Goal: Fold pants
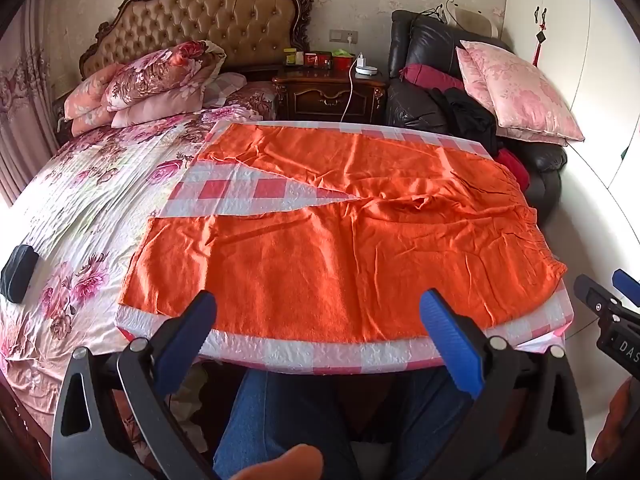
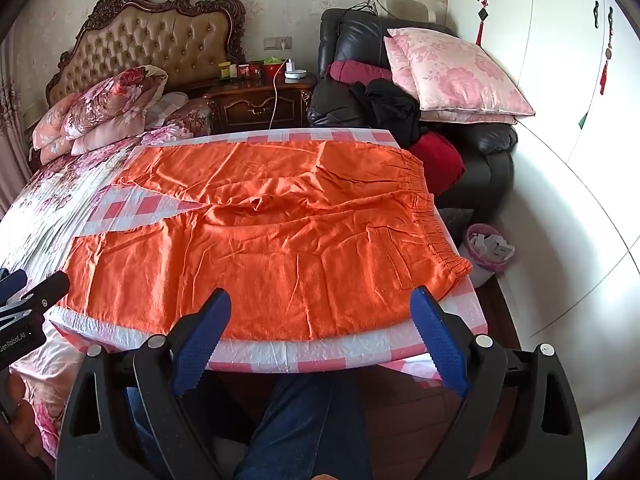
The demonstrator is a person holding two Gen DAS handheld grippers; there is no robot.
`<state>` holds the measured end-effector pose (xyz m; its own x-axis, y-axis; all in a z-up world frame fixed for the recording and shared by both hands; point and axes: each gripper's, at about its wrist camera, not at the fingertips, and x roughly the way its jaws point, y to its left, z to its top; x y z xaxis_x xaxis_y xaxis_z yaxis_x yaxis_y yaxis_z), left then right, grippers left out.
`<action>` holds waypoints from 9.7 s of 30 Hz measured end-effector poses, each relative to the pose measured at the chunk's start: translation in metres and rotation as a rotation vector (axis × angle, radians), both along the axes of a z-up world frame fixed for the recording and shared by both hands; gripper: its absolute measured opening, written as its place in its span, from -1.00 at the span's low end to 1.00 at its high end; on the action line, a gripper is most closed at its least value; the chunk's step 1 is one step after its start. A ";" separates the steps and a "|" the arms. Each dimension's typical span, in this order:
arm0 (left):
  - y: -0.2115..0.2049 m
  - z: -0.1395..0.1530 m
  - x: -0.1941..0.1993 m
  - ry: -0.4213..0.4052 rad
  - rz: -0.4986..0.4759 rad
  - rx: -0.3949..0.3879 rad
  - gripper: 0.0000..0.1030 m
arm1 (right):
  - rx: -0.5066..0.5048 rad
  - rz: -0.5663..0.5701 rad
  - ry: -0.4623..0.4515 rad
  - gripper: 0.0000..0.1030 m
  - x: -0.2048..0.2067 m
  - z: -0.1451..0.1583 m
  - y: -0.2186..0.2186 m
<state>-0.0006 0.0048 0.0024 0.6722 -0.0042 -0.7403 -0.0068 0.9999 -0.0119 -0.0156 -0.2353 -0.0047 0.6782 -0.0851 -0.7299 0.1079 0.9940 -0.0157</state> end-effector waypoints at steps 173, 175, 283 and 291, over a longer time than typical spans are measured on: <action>0.310 -0.123 0.154 0.213 0.346 -0.890 -0.97 | 0.229 0.291 0.212 -0.98 0.139 -0.061 -0.185; 0.311 -0.154 0.123 0.229 0.375 -0.899 -0.97 | 0.262 0.263 0.242 -0.98 0.124 -0.084 -0.189; 0.381 -0.216 0.027 0.143 0.490 -0.999 -0.69 | 0.121 -0.243 0.238 -0.65 0.129 -0.142 -0.199; 0.377 -0.196 0.040 0.144 0.483 -0.678 -0.88 | 0.090 -0.239 0.243 -0.63 0.129 -0.141 -0.187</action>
<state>0.0394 0.3821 -0.1935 0.6135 -0.2146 -0.7600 -0.4794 0.6636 -0.5743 0.1133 -0.4220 -0.1461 0.4526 -0.1481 -0.8793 0.3414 0.9398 0.0174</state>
